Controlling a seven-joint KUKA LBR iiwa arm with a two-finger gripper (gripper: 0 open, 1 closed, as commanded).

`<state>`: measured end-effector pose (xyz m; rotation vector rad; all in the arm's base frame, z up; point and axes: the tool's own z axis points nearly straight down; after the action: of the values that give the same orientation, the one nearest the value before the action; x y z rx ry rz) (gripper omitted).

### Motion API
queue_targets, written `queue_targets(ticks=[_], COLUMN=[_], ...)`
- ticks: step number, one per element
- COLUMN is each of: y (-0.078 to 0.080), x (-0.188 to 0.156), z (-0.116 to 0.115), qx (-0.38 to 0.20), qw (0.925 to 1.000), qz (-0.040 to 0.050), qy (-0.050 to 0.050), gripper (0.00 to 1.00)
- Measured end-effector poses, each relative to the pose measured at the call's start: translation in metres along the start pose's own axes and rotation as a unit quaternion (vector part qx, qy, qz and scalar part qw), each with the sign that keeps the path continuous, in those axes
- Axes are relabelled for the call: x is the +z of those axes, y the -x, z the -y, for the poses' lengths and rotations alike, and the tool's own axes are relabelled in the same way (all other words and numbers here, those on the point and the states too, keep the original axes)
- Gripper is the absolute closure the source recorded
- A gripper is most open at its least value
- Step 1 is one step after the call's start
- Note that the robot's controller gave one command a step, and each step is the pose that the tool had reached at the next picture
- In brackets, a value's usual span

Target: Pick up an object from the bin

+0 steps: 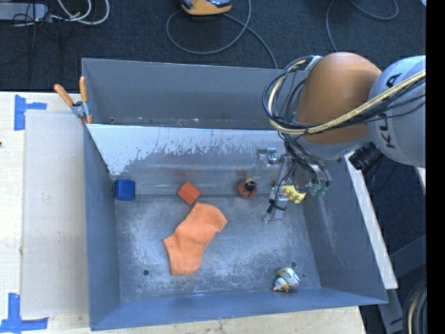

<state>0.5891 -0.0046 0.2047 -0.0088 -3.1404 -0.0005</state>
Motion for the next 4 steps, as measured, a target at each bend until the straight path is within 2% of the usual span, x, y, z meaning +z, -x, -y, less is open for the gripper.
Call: queue_targets(ticks=[1,2,3,4], y=[0.0,0.006,-0.015,-0.02], x=[0.041,0.108,0.13,0.132], z=[-0.03,-0.06,-0.079,-0.085], qx=[-0.03,-0.016,-0.086,-0.077], qw=[0.9996,0.9999,0.9963,0.997], qz=[0.0019,0.0013,-0.0016,-0.0001], qy=[0.0,0.001,0.0,0.001], gripper=[0.0,0.0,0.0,0.0])
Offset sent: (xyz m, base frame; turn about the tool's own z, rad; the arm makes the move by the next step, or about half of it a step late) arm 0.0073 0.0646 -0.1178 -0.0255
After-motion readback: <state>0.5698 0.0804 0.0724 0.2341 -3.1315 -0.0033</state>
